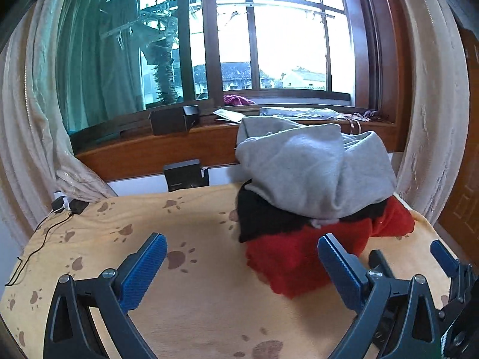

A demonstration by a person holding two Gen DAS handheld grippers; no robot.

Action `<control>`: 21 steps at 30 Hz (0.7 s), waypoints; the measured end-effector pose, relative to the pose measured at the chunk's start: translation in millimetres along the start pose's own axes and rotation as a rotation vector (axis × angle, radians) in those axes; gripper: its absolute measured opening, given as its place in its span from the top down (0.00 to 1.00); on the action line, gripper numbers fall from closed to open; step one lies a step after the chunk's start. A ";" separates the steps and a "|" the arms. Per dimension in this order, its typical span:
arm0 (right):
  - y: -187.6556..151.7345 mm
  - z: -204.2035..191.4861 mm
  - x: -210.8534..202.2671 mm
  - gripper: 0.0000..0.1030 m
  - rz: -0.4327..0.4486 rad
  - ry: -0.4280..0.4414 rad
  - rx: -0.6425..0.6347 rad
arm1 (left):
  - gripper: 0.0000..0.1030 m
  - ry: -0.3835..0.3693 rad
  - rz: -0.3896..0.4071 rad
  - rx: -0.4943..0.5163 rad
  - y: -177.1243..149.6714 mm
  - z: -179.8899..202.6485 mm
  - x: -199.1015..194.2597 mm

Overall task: Fold clothes
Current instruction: 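Move both tools toward the grey sweater on the clothes pile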

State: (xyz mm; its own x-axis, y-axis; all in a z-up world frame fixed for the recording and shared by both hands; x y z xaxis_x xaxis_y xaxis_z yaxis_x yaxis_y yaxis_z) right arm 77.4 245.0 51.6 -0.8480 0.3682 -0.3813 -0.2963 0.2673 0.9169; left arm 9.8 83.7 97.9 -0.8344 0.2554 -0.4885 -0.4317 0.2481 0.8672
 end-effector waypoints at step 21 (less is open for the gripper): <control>-6.8 -3.4 6.3 0.00 -0.002 -0.043 -0.039 | 0.00 -0.065 -0.029 -0.010 -3.5 -2.4 6.4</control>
State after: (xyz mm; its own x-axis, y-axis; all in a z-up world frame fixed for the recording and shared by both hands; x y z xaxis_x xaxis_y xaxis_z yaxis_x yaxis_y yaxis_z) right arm 72.6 242.5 43.4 -0.8279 0.4057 -0.3872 -0.3156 0.2337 0.9197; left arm 5.2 82.2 92.0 -0.7978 0.3084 -0.5180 -0.4588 0.2469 0.8536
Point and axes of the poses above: each gripper's, at about its wrist camera, not at the fingertips, and x roughly the way its jaws point, z to its right, y to its top, the point moved 5 cm from there along x, roughly the way its jaws point, and after that the axes turned 4 degrees about x, right-handed, at the moved point
